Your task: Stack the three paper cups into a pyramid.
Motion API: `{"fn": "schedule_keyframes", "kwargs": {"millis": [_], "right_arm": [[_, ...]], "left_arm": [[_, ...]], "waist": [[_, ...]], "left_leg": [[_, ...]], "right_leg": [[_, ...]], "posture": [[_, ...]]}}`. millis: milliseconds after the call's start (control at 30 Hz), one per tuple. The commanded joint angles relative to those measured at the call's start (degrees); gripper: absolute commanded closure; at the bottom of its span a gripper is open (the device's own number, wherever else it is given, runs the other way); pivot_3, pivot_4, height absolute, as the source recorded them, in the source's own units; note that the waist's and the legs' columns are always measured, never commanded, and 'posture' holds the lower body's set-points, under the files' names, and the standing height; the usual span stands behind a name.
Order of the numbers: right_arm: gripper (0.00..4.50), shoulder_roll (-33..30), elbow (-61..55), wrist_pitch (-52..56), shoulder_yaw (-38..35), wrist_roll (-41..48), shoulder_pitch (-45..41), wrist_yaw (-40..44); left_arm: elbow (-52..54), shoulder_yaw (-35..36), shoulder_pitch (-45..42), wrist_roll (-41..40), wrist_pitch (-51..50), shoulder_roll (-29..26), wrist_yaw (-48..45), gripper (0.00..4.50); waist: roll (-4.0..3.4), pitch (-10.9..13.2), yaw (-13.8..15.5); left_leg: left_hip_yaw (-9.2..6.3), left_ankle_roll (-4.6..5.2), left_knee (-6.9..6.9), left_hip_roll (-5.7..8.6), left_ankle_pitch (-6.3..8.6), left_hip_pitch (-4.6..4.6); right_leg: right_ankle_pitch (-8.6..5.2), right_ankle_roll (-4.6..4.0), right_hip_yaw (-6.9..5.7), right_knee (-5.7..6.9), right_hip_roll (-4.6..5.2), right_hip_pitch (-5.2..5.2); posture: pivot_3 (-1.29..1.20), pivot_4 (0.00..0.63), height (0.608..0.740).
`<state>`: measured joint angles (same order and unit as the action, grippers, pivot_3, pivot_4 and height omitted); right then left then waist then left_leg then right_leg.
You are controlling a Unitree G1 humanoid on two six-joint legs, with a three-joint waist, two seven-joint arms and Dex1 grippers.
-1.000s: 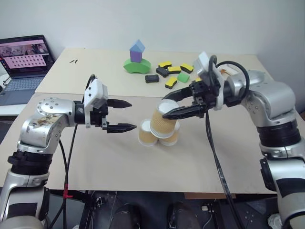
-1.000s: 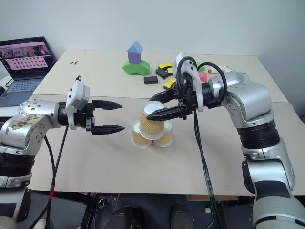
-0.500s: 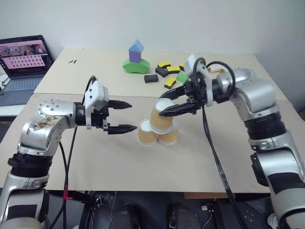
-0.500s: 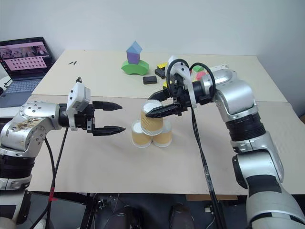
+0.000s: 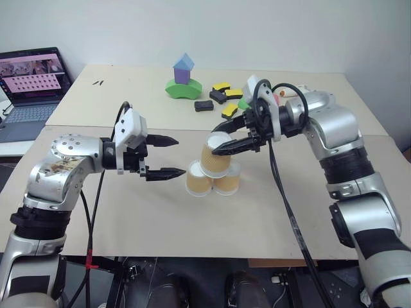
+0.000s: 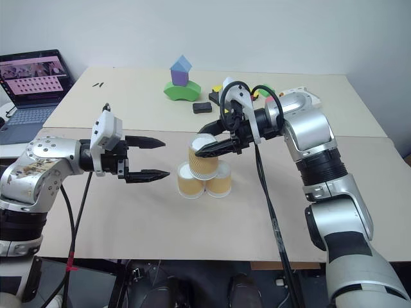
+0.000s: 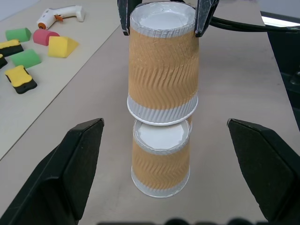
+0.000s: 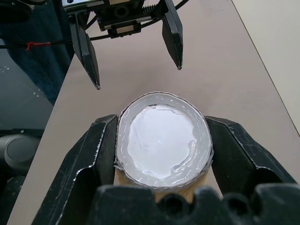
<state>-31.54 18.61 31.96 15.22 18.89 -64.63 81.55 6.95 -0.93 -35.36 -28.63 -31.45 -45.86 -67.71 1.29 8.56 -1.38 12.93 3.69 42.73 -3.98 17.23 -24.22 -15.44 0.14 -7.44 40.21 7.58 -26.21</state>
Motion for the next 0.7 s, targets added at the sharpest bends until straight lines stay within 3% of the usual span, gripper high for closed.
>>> {"fn": "schedule_keyframes", "kwargs": {"millis": [33, 100, 133, 200, 467, 700], "right_arm": [[1.90, 0.18, 0.12, -1.32, -0.93, -0.69, -1.63, 0.30], [0.93, 0.20, 0.36, -1.46, -1.06, -0.85, -1.55, 0.28], [0.89, 0.22, 0.41, -1.46, -1.16, -0.87, -1.55, 0.27], [0.09, 0.29, 0.31, -1.78, -1.40, -1.05, -1.54, 0.20], [0.03, -1.34, -3.02, 0.40, -4.25, 1.68, -2.13, 2.08], [0.03, -5.03, -12.81, 10.65, -9.75, 9.68, -3.50, 1.10]], "left_arm": [[2.11, 1.99, -0.10, -0.68, 0.03, -1.00, 0.31, 0.00], [2.12, 1.98, -0.10, -0.70, -0.03, -0.98, 0.40, 0.00], [2.07, 1.97, -0.12, -0.71, -0.05, -0.95, 0.44, 0.00], [2.06, 1.95, -0.10, -0.67, -0.01, -0.95, 0.47, 0.00], [1.69, 1.84, -0.18, -0.62, 0.17, -0.77, 0.55, 0.00], [1.94, 2.01, 0.10, -0.86, -0.28, -0.75, 1.05, 0.00]], "waist": [[0.00, 0.00, -0.06], [0.00, 0.00, -0.13], [0.00, 0.00, -0.16], [0.00, 0.00, -0.17], [0.00, 0.00, -0.40], [-0.01, 0.00, -0.32]], "left_leg": [[0.00, 0.00, 0.00, 0.00, 0.00, 0.00], [0.00, 0.00, 0.01, 0.00, 0.00, 0.00], [0.00, 0.00, 0.01, 0.00, 0.00, 0.00], [0.00, 0.00, 0.01, 0.00, 0.00, -0.01], [0.00, 0.00, 0.00, 0.00, 0.00, -0.02], [-0.03, 0.00, -0.01, -0.01, 0.00, -0.04]], "right_leg": [[0.00, 0.00, 0.00, 0.01, 0.00, 0.00], [0.00, 0.00, 0.01, 0.01, 0.00, 0.00], [0.00, 0.00, 0.01, 0.01, 0.00, 0.00], [0.00, 0.00, 0.00, 0.01, 0.00, -0.01], [0.00, 0.00, 0.00, 0.00, 0.00, -0.01], [0.00, 0.00, 0.00, -0.02, 0.00, -0.02]], "posture": [[0.00, 0.150, 0.703], [0.00, 0.150, 0.703], [0.00, 0.150, 0.703], [0.00, 0.150, 0.703], [0.00, 0.150, 0.703], [0.00, 0.150, 0.703]]}}
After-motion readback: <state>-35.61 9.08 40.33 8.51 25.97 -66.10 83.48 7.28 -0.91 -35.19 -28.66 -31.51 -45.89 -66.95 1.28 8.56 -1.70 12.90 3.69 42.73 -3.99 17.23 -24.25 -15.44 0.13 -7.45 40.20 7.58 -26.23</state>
